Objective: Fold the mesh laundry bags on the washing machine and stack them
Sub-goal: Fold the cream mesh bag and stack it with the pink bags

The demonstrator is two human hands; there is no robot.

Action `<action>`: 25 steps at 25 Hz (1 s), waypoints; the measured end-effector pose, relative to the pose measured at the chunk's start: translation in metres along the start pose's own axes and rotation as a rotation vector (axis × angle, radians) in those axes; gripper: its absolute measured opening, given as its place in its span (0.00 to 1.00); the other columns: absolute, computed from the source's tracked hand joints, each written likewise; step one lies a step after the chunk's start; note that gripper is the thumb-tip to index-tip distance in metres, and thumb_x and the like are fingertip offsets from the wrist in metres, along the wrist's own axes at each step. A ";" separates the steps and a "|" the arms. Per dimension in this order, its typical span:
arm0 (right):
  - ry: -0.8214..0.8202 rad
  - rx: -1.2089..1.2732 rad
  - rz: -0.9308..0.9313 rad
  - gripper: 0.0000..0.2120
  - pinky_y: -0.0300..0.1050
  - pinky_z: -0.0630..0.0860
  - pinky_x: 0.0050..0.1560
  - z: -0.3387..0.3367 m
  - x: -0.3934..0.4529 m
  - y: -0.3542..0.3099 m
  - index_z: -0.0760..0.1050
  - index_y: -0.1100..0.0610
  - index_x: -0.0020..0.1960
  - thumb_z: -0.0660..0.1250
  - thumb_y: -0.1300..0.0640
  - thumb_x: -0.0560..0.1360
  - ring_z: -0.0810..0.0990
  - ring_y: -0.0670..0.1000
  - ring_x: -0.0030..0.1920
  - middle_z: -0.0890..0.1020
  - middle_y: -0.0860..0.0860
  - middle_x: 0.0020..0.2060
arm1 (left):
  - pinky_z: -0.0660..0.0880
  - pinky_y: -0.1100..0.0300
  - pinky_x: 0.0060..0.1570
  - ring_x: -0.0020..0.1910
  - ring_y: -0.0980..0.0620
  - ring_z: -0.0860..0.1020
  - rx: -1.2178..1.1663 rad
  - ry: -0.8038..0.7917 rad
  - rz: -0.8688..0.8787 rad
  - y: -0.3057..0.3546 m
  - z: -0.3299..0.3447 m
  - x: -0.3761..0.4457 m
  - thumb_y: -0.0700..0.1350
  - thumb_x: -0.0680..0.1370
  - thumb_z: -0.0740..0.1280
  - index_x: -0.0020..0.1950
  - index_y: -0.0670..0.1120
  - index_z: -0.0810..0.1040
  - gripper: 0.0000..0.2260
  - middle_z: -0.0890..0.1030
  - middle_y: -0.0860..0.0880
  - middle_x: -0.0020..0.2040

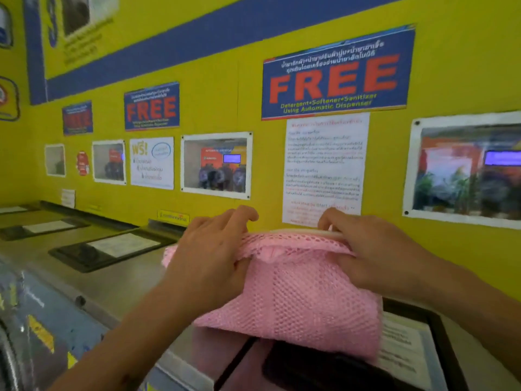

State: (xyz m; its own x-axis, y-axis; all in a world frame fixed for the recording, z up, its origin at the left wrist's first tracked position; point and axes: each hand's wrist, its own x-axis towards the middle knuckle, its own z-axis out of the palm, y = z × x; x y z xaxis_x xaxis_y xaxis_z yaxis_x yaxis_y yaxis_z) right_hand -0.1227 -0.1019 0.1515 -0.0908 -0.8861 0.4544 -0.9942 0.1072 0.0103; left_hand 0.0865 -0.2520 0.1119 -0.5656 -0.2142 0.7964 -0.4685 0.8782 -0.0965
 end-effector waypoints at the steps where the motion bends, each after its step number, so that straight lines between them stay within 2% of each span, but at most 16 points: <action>1: -0.005 0.030 0.055 0.15 0.51 0.76 0.39 0.005 0.013 0.012 0.61 0.38 0.51 0.67 0.48 0.72 0.76 0.47 0.40 0.79 0.44 0.41 | 0.66 0.55 0.49 0.50 0.48 0.79 0.001 -0.023 -0.003 -0.004 0.012 0.017 0.47 0.69 0.68 0.64 0.54 0.66 0.25 0.81 0.54 0.51; 4: -0.035 0.088 0.159 0.16 0.57 0.79 0.43 0.023 0.042 0.042 0.60 0.42 0.50 0.67 0.51 0.71 0.78 0.51 0.43 0.79 0.49 0.45 | 0.65 0.54 0.51 0.49 0.48 0.79 -0.018 -0.066 -0.007 -0.009 0.051 0.057 0.45 0.72 0.67 0.64 0.54 0.65 0.22 0.81 0.54 0.49; 7: -0.062 0.071 0.194 0.18 0.56 0.80 0.43 0.045 0.065 0.065 0.58 0.46 0.53 0.67 0.53 0.72 0.77 0.52 0.44 0.78 0.51 0.48 | 0.65 0.50 0.59 0.51 0.48 0.78 0.015 -0.189 -0.065 -0.011 0.088 0.084 0.44 0.72 0.66 0.64 0.54 0.63 0.22 0.80 0.54 0.46; 10: -0.125 0.070 0.290 0.21 0.54 0.79 0.47 0.072 0.083 0.082 0.58 0.47 0.59 0.67 0.53 0.73 0.77 0.53 0.47 0.77 0.52 0.52 | 0.62 0.44 0.66 0.61 0.46 0.73 0.166 -0.290 -0.179 -0.002 0.118 0.093 0.44 0.71 0.67 0.67 0.52 0.62 0.27 0.76 0.51 0.58; 12: -0.093 -0.093 0.333 0.27 0.56 0.75 0.55 0.092 0.089 0.091 0.58 0.51 0.66 0.67 0.53 0.72 0.76 0.57 0.55 0.76 0.53 0.58 | 0.65 0.45 0.63 0.62 0.45 0.70 0.137 -0.272 -0.283 0.015 0.131 0.085 0.45 0.71 0.66 0.66 0.51 0.64 0.24 0.72 0.50 0.61; 14: 0.032 -0.175 0.256 0.26 0.55 0.71 0.57 0.108 0.087 0.095 0.62 0.51 0.67 0.65 0.54 0.71 0.73 0.57 0.59 0.74 0.53 0.60 | 0.68 0.45 0.60 0.62 0.45 0.70 0.007 -0.335 -0.391 0.032 0.141 0.066 0.53 0.74 0.61 0.65 0.50 0.66 0.20 0.71 0.48 0.62; 15: 0.054 -0.151 0.177 0.22 0.54 0.70 0.57 0.115 0.085 0.094 0.66 0.50 0.65 0.63 0.53 0.72 0.73 0.56 0.59 0.75 0.52 0.59 | 0.66 0.42 0.63 0.65 0.44 0.68 -0.026 -0.458 -0.444 0.039 0.146 0.054 0.59 0.74 0.59 0.67 0.50 0.65 0.24 0.70 0.46 0.66; 16: 0.001 -0.090 0.109 0.19 0.53 0.70 0.58 0.121 0.082 0.092 0.69 0.49 0.63 0.62 0.52 0.73 0.74 0.55 0.59 0.76 0.51 0.58 | 0.61 0.38 0.66 0.70 0.41 0.63 -0.028 -0.621 -0.498 0.044 0.151 0.040 0.65 0.73 0.56 0.71 0.51 0.62 0.31 0.65 0.45 0.72; 18: -0.275 0.001 0.066 0.20 0.57 0.67 0.66 0.134 0.077 0.089 0.70 0.45 0.66 0.58 0.46 0.75 0.71 0.56 0.66 0.74 0.51 0.65 | 0.47 0.32 0.70 0.77 0.39 0.50 -0.019 -0.864 -0.564 0.045 0.158 0.019 0.72 0.70 0.51 0.77 0.53 0.53 0.40 0.52 0.44 0.79; 20: -0.528 -0.004 0.080 0.26 0.62 0.60 0.71 0.145 0.077 0.091 0.64 0.44 0.73 0.54 0.40 0.77 0.63 0.55 0.74 0.66 0.49 0.75 | 0.42 0.32 0.70 0.78 0.41 0.46 -0.032 -0.943 -0.566 0.036 0.163 0.009 0.75 0.69 0.49 0.78 0.55 0.48 0.42 0.47 0.45 0.80; 22: -0.592 -0.006 0.111 0.27 0.62 0.55 0.73 0.150 0.081 0.092 0.60 0.42 0.75 0.52 0.37 0.77 0.59 0.54 0.76 0.61 0.47 0.77 | 0.42 0.33 0.71 0.78 0.43 0.45 -0.033 -0.968 -0.520 0.025 0.163 0.008 0.76 0.69 0.49 0.78 0.57 0.46 0.43 0.46 0.46 0.81; 25: -0.534 -0.073 0.170 0.27 0.68 0.47 0.72 0.147 0.085 0.091 0.61 0.38 0.73 0.50 0.34 0.76 0.56 0.58 0.76 0.61 0.51 0.77 | 0.43 0.36 0.73 0.78 0.46 0.48 -0.089 -1.009 -0.423 -0.001 0.154 0.007 0.80 0.63 0.48 0.78 0.59 0.46 0.48 0.47 0.50 0.81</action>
State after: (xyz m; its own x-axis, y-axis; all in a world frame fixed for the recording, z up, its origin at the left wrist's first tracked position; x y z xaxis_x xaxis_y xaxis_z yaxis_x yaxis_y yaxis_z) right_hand -0.2291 -0.2343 0.0602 -0.2850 -0.9567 -0.0589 -0.9581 0.2826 0.0461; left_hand -0.0217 -0.3209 0.0254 -0.6847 -0.7214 -0.1037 -0.7280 0.6701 0.1448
